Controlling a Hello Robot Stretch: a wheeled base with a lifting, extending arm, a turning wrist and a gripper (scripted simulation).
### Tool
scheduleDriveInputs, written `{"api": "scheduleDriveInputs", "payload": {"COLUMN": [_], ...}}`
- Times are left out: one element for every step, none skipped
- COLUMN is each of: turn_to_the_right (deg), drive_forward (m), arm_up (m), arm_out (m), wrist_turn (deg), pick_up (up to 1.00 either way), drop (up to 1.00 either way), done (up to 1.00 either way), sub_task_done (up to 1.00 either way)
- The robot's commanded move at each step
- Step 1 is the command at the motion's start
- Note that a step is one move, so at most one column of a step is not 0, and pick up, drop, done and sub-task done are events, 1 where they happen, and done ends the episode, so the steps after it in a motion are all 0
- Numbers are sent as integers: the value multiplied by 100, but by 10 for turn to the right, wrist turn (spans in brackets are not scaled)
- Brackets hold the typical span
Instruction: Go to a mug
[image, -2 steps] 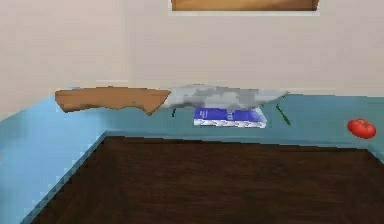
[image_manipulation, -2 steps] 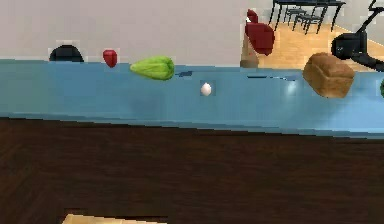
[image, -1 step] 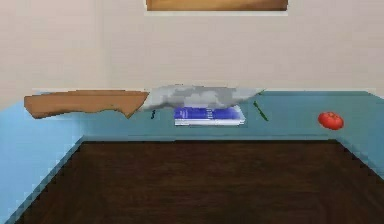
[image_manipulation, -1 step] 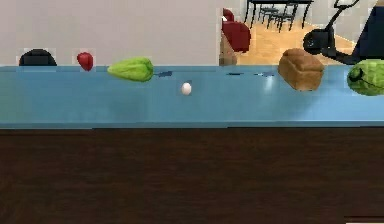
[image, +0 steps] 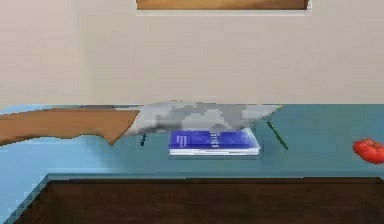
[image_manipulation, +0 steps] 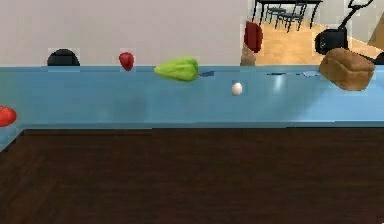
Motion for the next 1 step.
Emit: {"api": "scheduleDriveInputs", "payload": {"turn_to_the_right": [-450], "drive_forward": [0], "arm_up": [0], "arm_out": [0], "wrist_turn": [0], "pick_up": [0], "drop": [0], "done": [0], "sub_task_done": [0]}}
